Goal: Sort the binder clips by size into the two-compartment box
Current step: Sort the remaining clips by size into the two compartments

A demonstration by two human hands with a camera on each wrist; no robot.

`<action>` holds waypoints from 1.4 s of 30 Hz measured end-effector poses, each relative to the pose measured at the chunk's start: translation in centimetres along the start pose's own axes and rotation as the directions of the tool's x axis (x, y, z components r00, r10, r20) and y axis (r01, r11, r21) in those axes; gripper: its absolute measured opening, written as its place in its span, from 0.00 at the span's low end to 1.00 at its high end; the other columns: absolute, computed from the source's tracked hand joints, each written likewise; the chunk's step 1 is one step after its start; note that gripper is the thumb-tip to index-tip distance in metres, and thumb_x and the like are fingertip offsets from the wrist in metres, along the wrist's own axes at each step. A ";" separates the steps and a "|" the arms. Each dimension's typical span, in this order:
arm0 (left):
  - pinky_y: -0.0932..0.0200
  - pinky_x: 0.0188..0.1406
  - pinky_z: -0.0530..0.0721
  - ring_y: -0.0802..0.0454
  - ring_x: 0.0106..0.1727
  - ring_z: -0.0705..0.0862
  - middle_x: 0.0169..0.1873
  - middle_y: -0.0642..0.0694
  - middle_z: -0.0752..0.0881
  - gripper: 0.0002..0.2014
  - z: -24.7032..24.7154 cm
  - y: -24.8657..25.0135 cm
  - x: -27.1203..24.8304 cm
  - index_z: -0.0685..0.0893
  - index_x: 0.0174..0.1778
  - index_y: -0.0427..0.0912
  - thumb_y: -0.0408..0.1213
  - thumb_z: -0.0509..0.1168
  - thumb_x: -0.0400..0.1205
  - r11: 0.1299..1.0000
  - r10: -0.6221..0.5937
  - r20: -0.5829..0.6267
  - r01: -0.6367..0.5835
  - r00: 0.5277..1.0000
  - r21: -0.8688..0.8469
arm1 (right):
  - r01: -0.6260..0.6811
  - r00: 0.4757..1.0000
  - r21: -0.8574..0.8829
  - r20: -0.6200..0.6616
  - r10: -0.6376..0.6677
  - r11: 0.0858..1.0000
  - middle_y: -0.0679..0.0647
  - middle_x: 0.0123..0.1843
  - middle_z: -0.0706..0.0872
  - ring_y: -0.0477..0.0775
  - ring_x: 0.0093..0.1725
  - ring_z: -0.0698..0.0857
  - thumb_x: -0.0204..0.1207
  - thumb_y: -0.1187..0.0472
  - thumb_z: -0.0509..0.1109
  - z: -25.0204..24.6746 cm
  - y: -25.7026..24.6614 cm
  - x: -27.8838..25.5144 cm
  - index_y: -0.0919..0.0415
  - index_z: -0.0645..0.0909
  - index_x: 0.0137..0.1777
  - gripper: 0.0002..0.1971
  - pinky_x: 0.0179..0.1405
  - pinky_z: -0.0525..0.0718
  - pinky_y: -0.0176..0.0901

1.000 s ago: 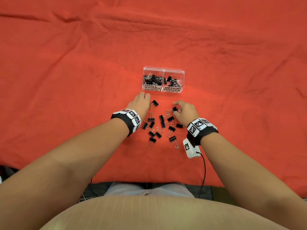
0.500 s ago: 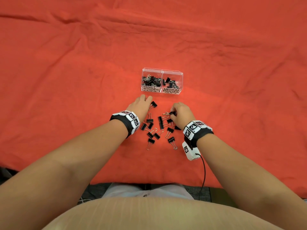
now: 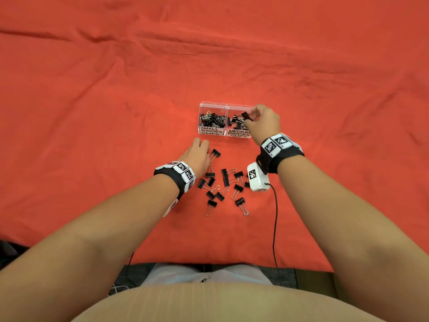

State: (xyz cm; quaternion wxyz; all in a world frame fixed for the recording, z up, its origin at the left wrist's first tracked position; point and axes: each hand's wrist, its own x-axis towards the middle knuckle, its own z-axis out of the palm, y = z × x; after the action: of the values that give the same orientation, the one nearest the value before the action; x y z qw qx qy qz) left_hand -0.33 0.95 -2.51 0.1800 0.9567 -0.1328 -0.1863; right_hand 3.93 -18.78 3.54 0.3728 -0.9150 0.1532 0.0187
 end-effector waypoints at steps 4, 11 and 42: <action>0.47 0.40 0.81 0.43 0.39 0.77 0.51 0.42 0.72 0.08 -0.1 -0.1 0.2 0.71 0.55 0.38 0.38 0.60 0.84 1.000 -0.005 0.024 0.005 1.000 0.005 | 0.050 0.998 -0.042 0.039 -0.049 0.998 0.53 0.52 0.86 0.50 0.45 0.83 0.73 0.64 0.71 -0.2 -0.3 -0.1 0.53 0.85 0.53 0.10 0.41 0.82 0.41; 0.46 0.48 0.82 0.40 0.47 0.81 0.52 0.39 0.79 0.07 -1.7 1.7 0.8 0.74 0.53 0.37 0.28 0.57 0.80 0.982 0.179 -0.021 -0.179 0.984 -0.056 | 0.065 0.934 -0.239 0.357 0.025 0.969 0.53 0.55 0.83 0.53 0.54 0.83 0.74 0.66 0.67 0.4 4.1 -6.1 0.55 0.84 0.53 0.10 0.57 0.83 0.45; 0.46 0.50 0.85 0.48 0.66 0.72 0.60 0.46 0.74 0.18 2.2 3.7 -3.3 0.79 0.62 0.46 0.44 0.69 0.77 0.971 0.216 0.189 -0.231 0.958 0.063 | -0.033 0.935 -0.121 0.346 0.074 0.992 0.52 0.54 0.73 0.47 0.51 0.76 0.73 0.64 0.73 1.8 9.0 -11.9 0.60 0.82 0.59 0.14 0.60 0.72 0.34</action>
State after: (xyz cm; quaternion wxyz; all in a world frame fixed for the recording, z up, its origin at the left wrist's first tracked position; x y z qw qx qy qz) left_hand -4.84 -1.98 -1.96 0.1466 0.9214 -0.2635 -0.2453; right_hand -9.87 -20.48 -2.06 0.3408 -0.9122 0.1081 0.2000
